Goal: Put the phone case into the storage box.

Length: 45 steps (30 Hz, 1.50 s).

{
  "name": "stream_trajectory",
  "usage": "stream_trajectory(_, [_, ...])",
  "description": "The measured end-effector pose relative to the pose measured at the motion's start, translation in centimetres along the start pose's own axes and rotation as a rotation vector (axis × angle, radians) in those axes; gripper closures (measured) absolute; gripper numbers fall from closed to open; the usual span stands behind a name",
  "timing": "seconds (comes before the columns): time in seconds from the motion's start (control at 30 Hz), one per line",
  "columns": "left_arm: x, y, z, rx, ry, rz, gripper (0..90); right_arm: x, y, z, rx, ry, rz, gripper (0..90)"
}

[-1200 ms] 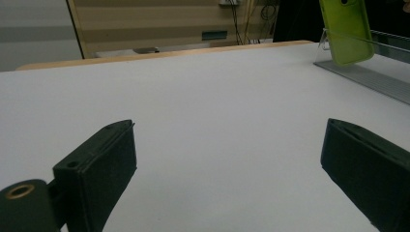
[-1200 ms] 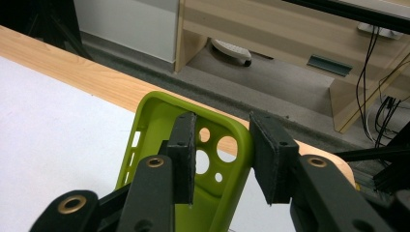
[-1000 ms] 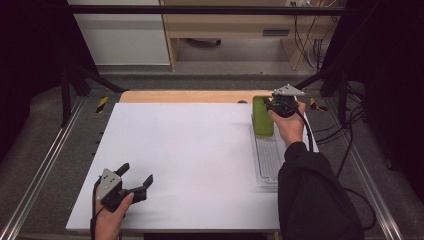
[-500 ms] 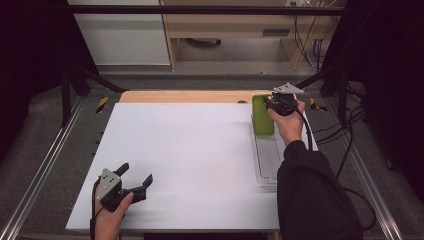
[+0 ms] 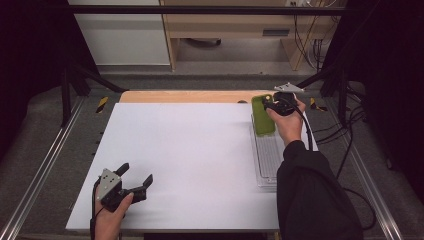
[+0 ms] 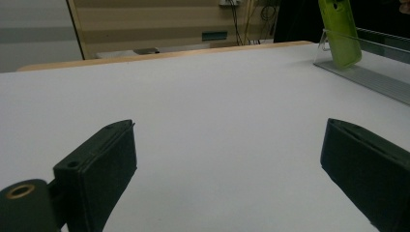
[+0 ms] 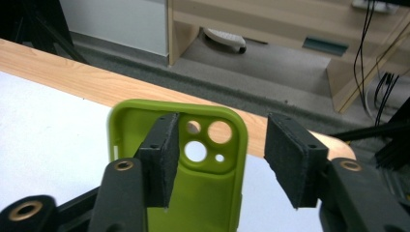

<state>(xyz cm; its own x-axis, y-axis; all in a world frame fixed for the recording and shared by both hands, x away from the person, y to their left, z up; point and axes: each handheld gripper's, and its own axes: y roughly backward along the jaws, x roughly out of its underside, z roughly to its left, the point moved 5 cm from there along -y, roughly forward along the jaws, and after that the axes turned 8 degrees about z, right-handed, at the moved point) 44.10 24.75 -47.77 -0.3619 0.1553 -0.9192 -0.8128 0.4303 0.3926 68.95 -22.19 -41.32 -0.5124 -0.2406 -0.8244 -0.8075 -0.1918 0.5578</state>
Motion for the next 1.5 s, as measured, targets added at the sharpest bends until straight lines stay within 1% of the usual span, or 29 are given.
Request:
stream_trajectory(0.03, [0.0,0.0,0.0,0.0,0.0,0.0,5.1,0.1,0.0,0.0,-0.005,-0.002,0.008,43.1])
stream_trajectory(0.1, [0.0,0.0,-0.1,0.0,0.001,0.0,5.1,0.2,0.0,0.0,0.001,-0.002,0.023,41.7])
stream_trajectory(0.2, [0.0,0.0,-0.1,0.001,0.0,0.0,5.2,0.3,0.2,-0.2,0.006,-0.017,0.027,37.7])
stream_trajectory(0.37, [0.0,0.0,-0.1,0.001,0.0,-0.001,5.2,0.3,0.3,-0.3,-0.001,-0.043,0.036,26.5])
stream_trajectory(0.47, [0.0,0.0,-0.1,0.003,0.0,-0.003,5.1,0.4,0.3,-0.2,-0.016,-0.067,0.047,19.5])
stream_trajectory(0.63, [-0.1,0.0,-0.1,0.004,0.002,-0.006,4.9,0.6,0.3,-0.1,-0.027,-0.093,0.065,12.4])
stream_trajectory(0.7, [-0.1,0.0,-0.1,0.004,0.001,-0.005,4.9,0.7,0.4,-0.1,-0.026,-0.1,0.063,11.0])
stream_trajectory(0.83, [-0.1,0.0,-0.1,0.004,0.002,-0.006,4.8,0.9,0.6,-0.1,-0.02,-0.099,0.058,8.2])
stream_trajectory(0.9, [-0.1,0.0,-0.1,0.004,0.002,-0.006,4.8,0.9,0.8,0.0,-0.027,-0.098,0.054,7.7])
stream_trajectory(1.0, [-0.1,0.0,0.0,0.003,0.006,-0.007,4.6,0.7,1.0,0.1,-0.032,-0.083,0.047,7.3])
stream_trajectory(1.23, [-0.1,0.0,0.0,0.004,0.01,-0.011,4.0,0.3,1.6,0.5,-0.042,-0.07,0.021,5.4])
stream_trajectory(1.3, [-0.1,0.0,0.1,-0.002,0.007,-0.011,4.0,0.2,1.8,0.6,-0.046,-0.075,0.016,5.1])
stream_trajectory(1.5, [-0.1,0.0,-0.1,0.003,0.005,-0.011,3.9,-0.2,2.3,0.8,-0.068,-0.092,0.006,5.1])
